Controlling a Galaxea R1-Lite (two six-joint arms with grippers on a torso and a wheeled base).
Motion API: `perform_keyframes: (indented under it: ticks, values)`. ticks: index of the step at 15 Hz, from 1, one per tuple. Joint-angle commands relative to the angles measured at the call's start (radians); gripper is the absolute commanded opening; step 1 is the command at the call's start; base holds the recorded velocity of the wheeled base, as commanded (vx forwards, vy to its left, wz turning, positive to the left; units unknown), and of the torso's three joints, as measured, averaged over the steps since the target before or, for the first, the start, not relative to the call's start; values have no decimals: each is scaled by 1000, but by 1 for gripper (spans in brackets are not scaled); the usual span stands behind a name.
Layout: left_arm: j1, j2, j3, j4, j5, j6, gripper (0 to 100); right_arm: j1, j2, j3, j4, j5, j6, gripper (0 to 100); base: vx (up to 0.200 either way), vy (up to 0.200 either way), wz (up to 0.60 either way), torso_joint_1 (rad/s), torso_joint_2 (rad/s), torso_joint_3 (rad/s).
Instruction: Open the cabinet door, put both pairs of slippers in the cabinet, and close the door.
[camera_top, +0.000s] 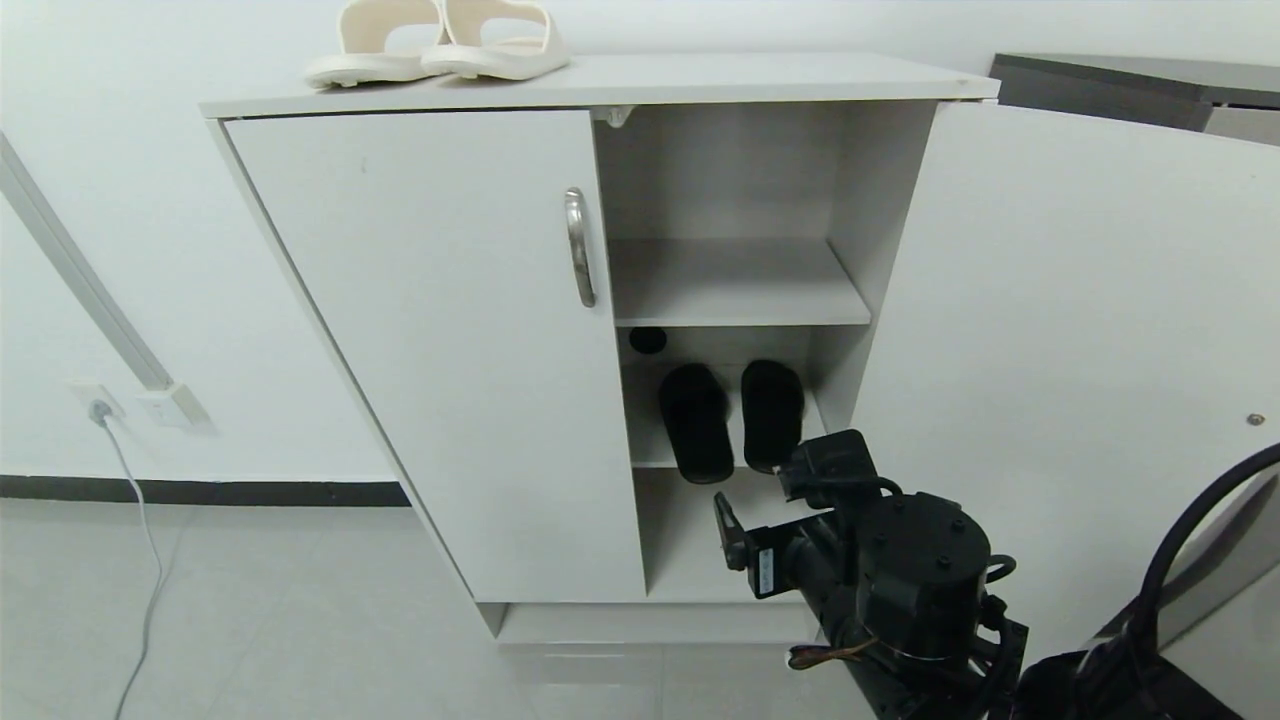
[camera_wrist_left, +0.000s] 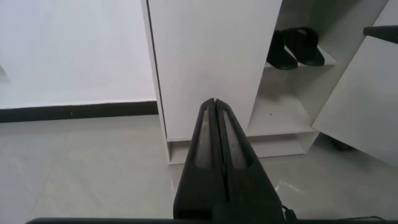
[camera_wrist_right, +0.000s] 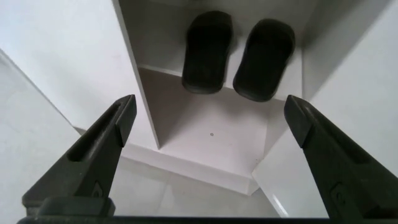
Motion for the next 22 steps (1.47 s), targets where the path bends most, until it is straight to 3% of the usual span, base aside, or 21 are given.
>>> perform_keyframes:
  ticks: [1, 18, 22]
  values:
    - [-1, 1, 0, 1, 1, 0, 0, 0, 5, -1, 1, 0, 0, 100, 0, 200, 0, 12, 2, 7]
    - [-1, 1, 0, 1, 2, -5, 0, 0, 0, 16, -28, -5, -13, 100, 0, 200, 0, 3, 3, 2]
    - [-1, 1, 0, 1, 30, -14, 0, -2, 2, 33, -83, 4, -18, 100, 0, 0, 0, 0, 0, 0]
